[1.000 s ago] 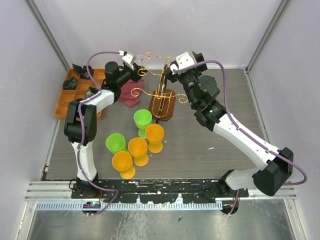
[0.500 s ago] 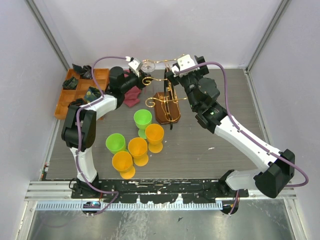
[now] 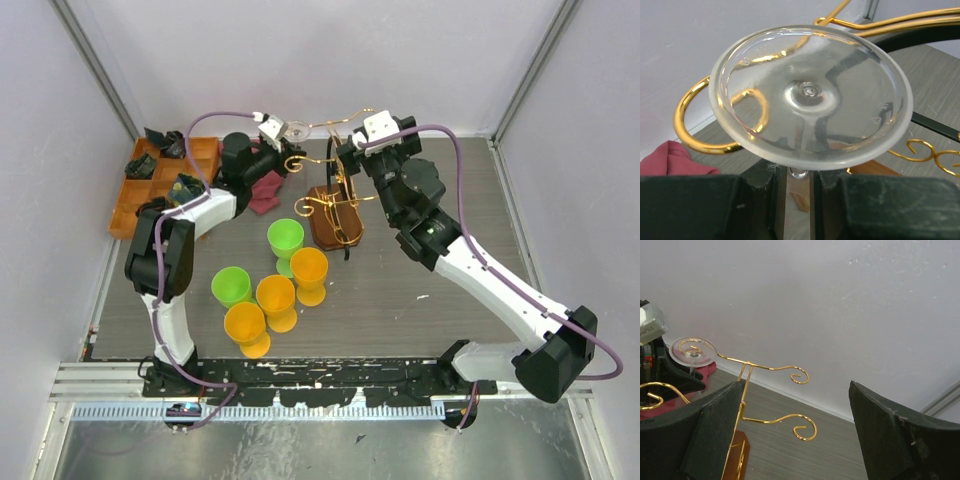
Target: Place the wine glass upside down on the wine glass rack
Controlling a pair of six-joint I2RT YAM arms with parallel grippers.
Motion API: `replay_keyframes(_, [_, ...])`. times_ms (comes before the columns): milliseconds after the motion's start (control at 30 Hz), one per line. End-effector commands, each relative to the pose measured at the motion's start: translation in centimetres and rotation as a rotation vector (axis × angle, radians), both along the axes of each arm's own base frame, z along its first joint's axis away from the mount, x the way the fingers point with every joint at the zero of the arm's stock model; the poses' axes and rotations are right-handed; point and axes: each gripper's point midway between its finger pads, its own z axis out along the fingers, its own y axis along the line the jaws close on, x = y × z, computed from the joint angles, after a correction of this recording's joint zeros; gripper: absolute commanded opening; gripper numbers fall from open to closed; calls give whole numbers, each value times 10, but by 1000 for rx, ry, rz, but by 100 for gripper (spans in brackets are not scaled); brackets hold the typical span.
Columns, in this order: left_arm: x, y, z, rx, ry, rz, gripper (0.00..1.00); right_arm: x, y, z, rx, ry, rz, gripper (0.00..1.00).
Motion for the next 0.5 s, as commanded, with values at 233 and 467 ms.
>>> replay_keyframes(233, [41, 2, 16, -51, -91, 95, 0, -11, -14, 20, 70, -38, -28, 93])
replay_keyframes(467, [66, 12, 18, -115, -87, 213, 0, -4, -7, 14, 55, -27, -28, 93])
